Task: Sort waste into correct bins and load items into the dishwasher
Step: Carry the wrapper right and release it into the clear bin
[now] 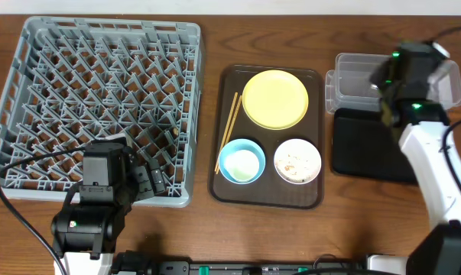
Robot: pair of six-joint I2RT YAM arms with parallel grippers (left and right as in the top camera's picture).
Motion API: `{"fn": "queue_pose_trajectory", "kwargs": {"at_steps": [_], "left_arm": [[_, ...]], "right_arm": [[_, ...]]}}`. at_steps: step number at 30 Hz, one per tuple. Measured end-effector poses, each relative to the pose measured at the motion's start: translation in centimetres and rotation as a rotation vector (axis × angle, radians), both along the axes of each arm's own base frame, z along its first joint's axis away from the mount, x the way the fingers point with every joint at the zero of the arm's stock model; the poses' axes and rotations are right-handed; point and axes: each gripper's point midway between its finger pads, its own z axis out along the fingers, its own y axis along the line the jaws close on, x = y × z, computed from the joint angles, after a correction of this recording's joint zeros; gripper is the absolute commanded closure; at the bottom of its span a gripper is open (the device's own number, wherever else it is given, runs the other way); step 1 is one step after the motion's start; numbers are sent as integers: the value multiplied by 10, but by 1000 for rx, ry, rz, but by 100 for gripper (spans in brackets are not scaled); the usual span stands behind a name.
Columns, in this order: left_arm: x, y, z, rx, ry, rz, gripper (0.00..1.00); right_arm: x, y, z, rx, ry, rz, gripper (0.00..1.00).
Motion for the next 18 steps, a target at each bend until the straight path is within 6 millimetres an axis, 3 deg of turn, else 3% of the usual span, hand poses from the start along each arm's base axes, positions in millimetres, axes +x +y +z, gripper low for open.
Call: {"fn": "queue_pose_trajectory", "kwargs": {"at_steps": [3, 8, 9, 11, 13, 15, 18], "left_arm": [[0, 0, 0, 0, 0, 0, 6], [0, 0, 0, 0, 0, 0, 6], [0, 0, 0, 0, 0, 0, 6], [0, 0, 0, 0, 0, 0, 6], [0, 0, 0, 0, 0, 0, 6], [0, 0, 0, 0, 0, 0, 6], [0, 0, 0, 0, 0, 0, 6]], "right_arm": [[-3, -24, -20, 63, 17, -109, 99], [-1, -31, -52, 127, 57, -180, 96], [-1, -31, -59, 139, 68, -189, 88], [0, -32, -72, 155, 88, -204, 56], [1, -31, -80, 162, 105, -205, 38], [5, -30, -80, 161, 95, -185, 28], [12, -28, -70, 125, 74, -122, 27]]}}
